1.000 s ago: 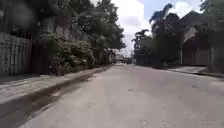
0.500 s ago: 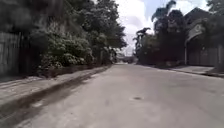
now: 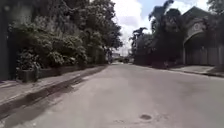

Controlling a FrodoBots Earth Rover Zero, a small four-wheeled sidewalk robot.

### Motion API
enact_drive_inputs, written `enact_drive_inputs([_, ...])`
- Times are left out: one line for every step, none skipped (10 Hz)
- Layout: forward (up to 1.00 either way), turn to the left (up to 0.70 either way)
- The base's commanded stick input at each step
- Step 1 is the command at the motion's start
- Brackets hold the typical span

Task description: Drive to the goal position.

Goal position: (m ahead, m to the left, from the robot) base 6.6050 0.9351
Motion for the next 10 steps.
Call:
enact_drive_inputs([1.0,0.0])
enact_drive_inputs([1.0,0.0])
enact_drive_inputs([1.0,-0.04])
enact_drive_inputs([1.0,-0.11])
enact_drive_inputs([1.0,-0.2])
enact_drive_inputs([1.0,-0.26])
enact_drive_inputs([1.0,-0.26])
enact_drive_inputs([1.0,-0.04])
enact_drive_inputs([1.0,0.0])
enact_drive_inputs([1.0,0.0])
